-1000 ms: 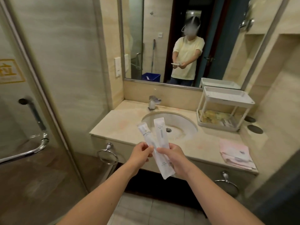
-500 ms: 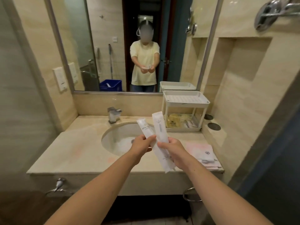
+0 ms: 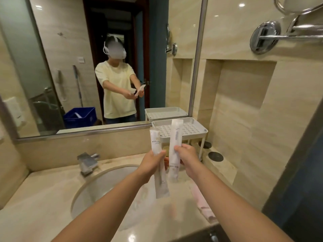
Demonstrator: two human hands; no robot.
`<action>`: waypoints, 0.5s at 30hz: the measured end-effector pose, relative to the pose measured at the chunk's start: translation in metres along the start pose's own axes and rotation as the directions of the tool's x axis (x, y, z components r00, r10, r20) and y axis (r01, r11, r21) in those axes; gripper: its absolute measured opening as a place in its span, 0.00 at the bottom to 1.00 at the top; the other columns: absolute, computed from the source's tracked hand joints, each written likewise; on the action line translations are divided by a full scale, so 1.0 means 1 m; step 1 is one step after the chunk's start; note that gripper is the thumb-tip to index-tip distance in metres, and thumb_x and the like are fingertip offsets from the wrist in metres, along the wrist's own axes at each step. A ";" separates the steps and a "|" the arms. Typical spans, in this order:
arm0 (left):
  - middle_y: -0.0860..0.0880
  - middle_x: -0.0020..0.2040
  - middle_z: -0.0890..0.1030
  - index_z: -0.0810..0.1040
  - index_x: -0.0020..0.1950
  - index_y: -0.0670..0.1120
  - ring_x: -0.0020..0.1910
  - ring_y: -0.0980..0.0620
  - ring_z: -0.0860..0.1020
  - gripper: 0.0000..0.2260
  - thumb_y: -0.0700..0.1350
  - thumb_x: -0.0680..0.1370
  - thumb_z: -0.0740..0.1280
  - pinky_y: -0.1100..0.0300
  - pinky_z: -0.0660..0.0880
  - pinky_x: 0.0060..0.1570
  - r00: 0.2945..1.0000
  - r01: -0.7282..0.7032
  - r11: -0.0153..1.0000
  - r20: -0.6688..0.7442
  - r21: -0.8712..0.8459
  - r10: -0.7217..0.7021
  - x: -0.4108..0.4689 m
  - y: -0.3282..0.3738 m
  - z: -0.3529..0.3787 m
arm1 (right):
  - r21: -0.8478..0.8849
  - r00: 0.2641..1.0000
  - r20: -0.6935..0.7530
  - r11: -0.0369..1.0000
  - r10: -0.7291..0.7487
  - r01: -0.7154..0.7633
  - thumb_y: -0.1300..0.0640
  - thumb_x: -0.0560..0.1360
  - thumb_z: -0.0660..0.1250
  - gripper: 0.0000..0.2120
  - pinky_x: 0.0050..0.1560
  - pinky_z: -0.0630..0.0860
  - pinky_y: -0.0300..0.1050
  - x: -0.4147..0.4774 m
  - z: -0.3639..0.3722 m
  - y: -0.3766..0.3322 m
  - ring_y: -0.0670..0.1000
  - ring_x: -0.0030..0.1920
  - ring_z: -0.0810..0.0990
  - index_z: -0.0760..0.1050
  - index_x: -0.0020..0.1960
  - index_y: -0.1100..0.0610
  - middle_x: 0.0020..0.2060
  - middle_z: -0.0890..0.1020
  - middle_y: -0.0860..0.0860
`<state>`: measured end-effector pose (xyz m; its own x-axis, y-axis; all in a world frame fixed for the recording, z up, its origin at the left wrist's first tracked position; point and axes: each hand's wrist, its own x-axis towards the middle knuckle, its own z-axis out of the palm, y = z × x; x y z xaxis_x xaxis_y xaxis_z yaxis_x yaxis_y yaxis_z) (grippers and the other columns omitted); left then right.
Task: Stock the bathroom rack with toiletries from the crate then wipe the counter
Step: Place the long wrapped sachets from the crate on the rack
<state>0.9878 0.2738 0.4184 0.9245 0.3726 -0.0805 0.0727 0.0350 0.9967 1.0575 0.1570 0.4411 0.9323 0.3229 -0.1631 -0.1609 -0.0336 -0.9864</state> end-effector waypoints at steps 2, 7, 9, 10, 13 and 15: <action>0.41 0.41 0.84 0.79 0.56 0.39 0.36 0.48 0.81 0.11 0.46 0.79 0.67 0.56 0.78 0.36 0.999 -0.018 1.000 0.049 0.003 0.018 0.015 0.000 -0.002 | 0.023 0.999 -0.022 0.999 0.026 -0.026 0.62 0.78 0.64 0.06 0.37 0.77 0.42 0.015 0.007 -0.004 0.51 0.43 0.81 0.78 0.53 0.59 0.46 0.83 0.54; 0.35 0.45 0.83 0.79 0.56 0.37 0.40 0.42 0.81 0.12 0.40 0.74 0.73 0.46 0.79 0.43 0.998 -0.056 0.997 0.033 0.060 0.054 0.051 0.001 -0.006 | -0.010 0.999 -0.043 1.000 0.016 -0.016 0.65 0.77 0.63 0.05 0.44 0.80 0.46 0.044 0.010 -0.008 0.53 0.41 0.81 0.78 0.48 0.61 0.42 0.83 0.55; 0.35 0.45 0.83 0.79 0.56 0.37 0.40 0.42 0.82 0.12 0.38 0.73 0.73 0.45 0.79 0.44 0.997 -0.072 0.994 0.033 0.083 0.069 0.065 0.005 -0.005 | 0.006 0.998 -0.062 1.000 -0.003 0.004 0.67 0.76 0.63 0.05 0.41 0.81 0.44 0.056 0.008 -0.011 0.52 0.40 0.82 0.77 0.46 0.61 0.41 0.83 0.55; 0.38 0.43 0.84 0.80 0.55 0.37 0.38 0.46 0.82 0.12 0.38 0.73 0.73 0.50 0.80 0.39 0.996 -0.085 0.990 0.038 0.111 0.081 0.073 0.007 -0.004 | 0.013 0.998 -0.069 1.000 -0.012 0.013 0.67 0.75 0.64 0.05 0.43 0.82 0.46 0.062 0.007 -0.012 0.53 0.41 0.83 0.77 0.48 0.61 0.42 0.83 0.55; 0.45 0.36 0.81 0.80 0.48 0.39 0.31 0.55 0.79 0.07 0.37 0.72 0.73 0.61 0.75 0.31 0.994 -0.110 0.973 0.018 0.204 0.108 0.100 0.014 -0.001 | 0.001 0.996 -0.086 1.000 -0.007 0.007 0.68 0.74 0.65 0.09 0.53 0.81 0.56 0.089 0.001 -0.018 0.59 0.49 0.84 0.76 0.55 0.63 0.48 0.83 0.59; 0.46 0.38 0.82 0.79 0.47 0.41 0.33 0.54 0.81 0.08 0.37 0.72 0.74 0.60 0.76 0.34 0.994 -0.102 0.964 -0.016 0.246 0.110 0.122 0.020 0.002 | -0.039 0.994 -0.105 0.999 -0.019 0.015 0.67 0.72 0.67 0.14 0.52 0.81 0.56 0.112 -0.004 -0.022 0.59 0.51 0.83 0.73 0.57 0.62 0.52 0.82 0.60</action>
<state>1.1025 0.3183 0.4288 0.9206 0.3894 0.0294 0.0675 -0.2327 0.9702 1.1667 0.1898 0.4447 0.9640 0.2224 -0.1459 -0.1345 -0.0660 -0.9887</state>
